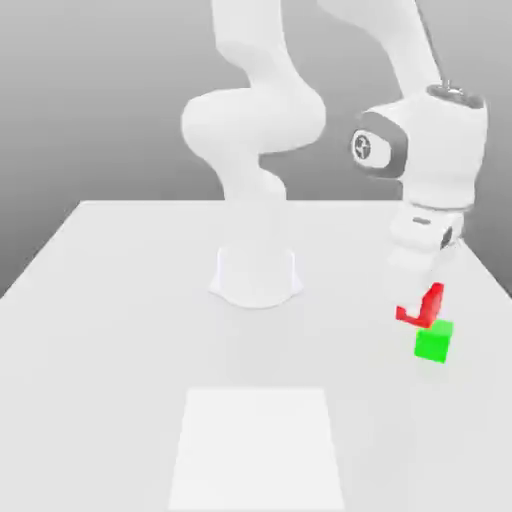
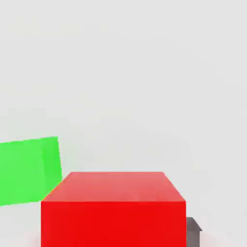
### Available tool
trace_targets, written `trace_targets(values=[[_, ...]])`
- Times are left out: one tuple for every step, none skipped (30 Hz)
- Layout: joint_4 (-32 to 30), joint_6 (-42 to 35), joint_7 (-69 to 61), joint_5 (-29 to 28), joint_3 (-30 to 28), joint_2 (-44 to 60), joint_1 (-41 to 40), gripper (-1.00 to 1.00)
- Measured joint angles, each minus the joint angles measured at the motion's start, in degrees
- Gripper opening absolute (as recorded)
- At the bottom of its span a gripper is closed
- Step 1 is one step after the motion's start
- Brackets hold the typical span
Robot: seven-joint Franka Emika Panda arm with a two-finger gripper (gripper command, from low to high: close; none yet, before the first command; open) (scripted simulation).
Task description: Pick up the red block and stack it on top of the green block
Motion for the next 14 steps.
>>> trace_targets(values=[[0.1, 0.4, -0.4, -0.2, 0.8, 0.5, 0.9, -1.00], [0.3, 1.1, -0.2, -0.9, 1.2, 1.4, 1.1, -1.00], [0.4, 2.1, 0.2, -1.8, 1.7, 2.5, 0.9, -1.00], [0.5, 3.2, 0.9, -2.9, 2.0, 3.7, 0.6, -1.00], [0.5, 4.5, 1.7, -4.1, 2.2, 5.1, 0.2, -1.00], [0.6, 5.7, 2.7, -5.5, 2.1, 6.5, 0.0, -1.00], [0.6, 7.1, 3.8, -7.1, 2.1, 8.0, -0.4, -1.00], [0.7, 8.5, 4.9, -8.7, 2.0, 9.5, -0.9, -1.00], [0.7, 9.9, 6.3, -10.7, 1.8, 11.0, -1.0, -1.00], [0.7, 11.3, 7.7, -12.7, 1.5, 12.6, -1.4, -1.00], [0.7, 12.8, 9.3, -15.0, 0.8, 14.2, -1.3, -1.00], [0.7, 13.8, 10.5, -16.7, 0.2, 15.4, -1.0, 1.00], [0.7, 13.8, 10.5, -16.7, 0.2, 15.4, -1.0, 1.00], [0.7, 13.8, 10.5, -16.7, 0.2, 15.4, -1.0, 1.00]])
